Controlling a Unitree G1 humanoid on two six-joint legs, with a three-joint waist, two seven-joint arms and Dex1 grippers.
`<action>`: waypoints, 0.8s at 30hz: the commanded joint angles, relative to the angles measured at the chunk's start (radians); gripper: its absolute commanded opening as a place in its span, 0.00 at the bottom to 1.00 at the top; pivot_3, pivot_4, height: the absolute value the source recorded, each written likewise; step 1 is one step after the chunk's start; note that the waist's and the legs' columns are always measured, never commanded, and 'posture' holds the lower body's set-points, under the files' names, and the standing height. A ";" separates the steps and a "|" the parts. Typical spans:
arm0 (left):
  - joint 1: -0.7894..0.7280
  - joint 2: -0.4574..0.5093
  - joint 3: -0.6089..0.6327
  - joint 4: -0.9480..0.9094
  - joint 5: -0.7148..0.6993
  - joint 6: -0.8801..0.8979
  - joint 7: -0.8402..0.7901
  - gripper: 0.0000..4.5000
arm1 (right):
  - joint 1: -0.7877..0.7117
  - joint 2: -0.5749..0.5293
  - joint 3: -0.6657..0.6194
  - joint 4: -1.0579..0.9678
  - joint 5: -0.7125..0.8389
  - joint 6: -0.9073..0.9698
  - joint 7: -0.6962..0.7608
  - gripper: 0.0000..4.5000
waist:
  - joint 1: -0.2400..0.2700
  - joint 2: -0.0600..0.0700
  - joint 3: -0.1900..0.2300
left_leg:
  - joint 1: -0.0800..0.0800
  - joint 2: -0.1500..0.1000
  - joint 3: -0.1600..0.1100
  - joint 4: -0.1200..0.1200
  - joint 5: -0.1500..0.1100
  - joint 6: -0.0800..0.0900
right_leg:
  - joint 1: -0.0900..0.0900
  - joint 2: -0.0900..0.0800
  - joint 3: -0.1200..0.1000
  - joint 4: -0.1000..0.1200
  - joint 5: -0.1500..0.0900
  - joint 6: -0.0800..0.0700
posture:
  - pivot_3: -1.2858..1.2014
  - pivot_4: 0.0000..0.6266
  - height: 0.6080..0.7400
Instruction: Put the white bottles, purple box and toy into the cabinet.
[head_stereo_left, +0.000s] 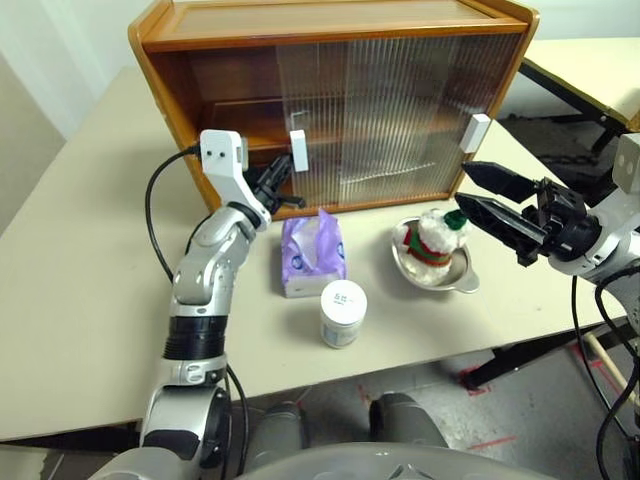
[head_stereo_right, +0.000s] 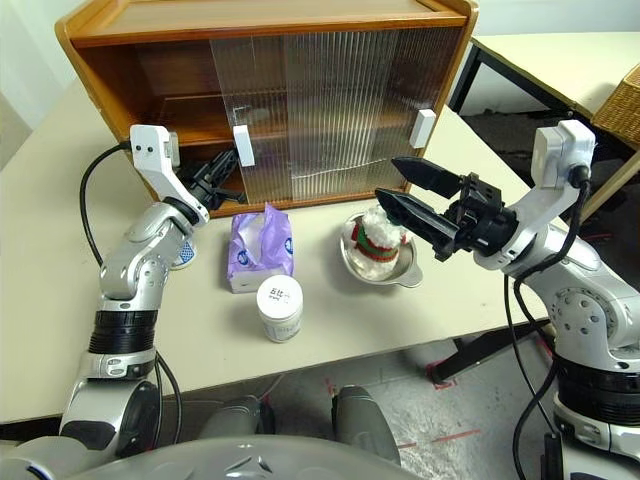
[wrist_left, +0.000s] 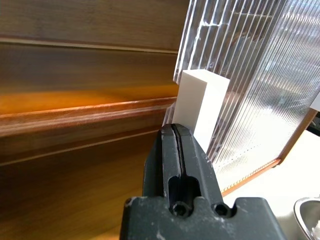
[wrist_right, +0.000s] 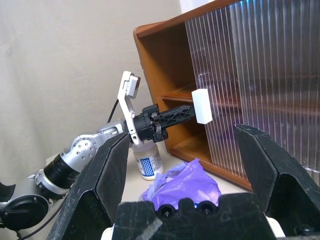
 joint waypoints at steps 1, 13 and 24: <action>-0.028 -0.008 -0.017 0.037 0.013 -0.014 -0.012 0.00 | 0.011 -0.009 -0.011 -0.024 0.014 0.008 -0.010 1.00 | -0.001 0.000 0.000 | 0.000 0.000 0.000 0.000 0.000 0.000 | 0.000 0.000 0.000 0.000 0.000 0.000 | 0.47 0.00 1.00; -0.122 -0.076 -0.064 0.188 0.039 -0.116 -0.062 0.00 | 0.044 -0.026 -0.039 -0.054 0.033 0.005 -0.036 1.00 | -0.006 0.000 0.000 | -0.001 0.000 0.000 0.000 0.000 0.000 | 0.000 0.000 0.000 -0.001 0.000 0.000 | 0.45 0.00 1.00; -0.129 -0.085 -0.044 0.211 0.045 -0.146 -0.058 0.00 | 0.050 -0.020 -0.039 -0.066 0.038 0.005 -0.050 1.00 | -0.025 0.000 0.000 | -0.001 0.000 0.000 0.000 0.000 0.000 | 0.000 0.000 0.000 -0.002 0.001 0.001 | 0.45 0.00 1.00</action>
